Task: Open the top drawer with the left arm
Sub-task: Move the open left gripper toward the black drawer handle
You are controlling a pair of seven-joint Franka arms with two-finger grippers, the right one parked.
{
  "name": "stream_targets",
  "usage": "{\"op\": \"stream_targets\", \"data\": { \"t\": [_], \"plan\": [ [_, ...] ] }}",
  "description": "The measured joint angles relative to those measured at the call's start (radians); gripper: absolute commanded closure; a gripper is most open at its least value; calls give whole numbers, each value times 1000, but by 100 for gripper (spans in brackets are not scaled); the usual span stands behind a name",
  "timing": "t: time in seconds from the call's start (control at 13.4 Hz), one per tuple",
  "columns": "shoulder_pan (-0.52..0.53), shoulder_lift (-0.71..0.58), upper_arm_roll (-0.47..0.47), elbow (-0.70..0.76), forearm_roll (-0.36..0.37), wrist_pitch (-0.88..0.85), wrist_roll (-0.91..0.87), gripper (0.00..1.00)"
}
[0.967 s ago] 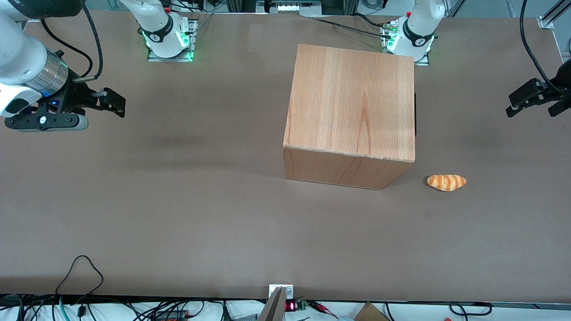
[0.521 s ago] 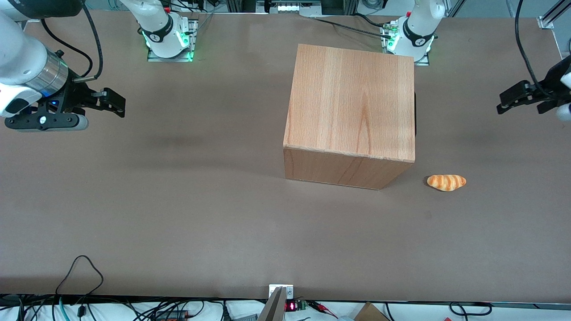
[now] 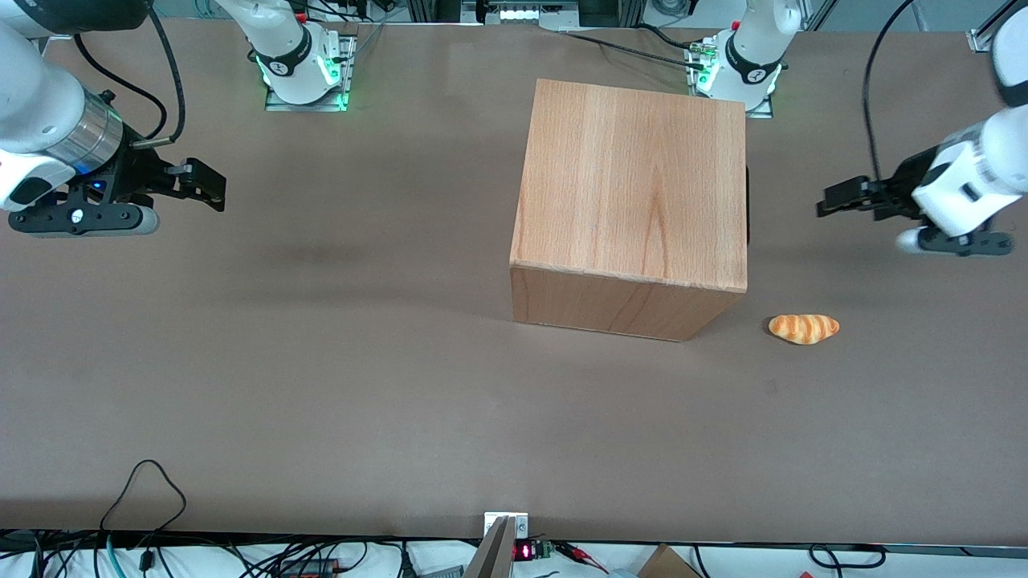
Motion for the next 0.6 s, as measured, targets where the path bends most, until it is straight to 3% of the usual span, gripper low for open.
{"op": "stream_targets", "data": {
  "t": [0.6],
  "plan": [
    [-1,0,-58,-168,-34,133,50,0]
  ]
}}
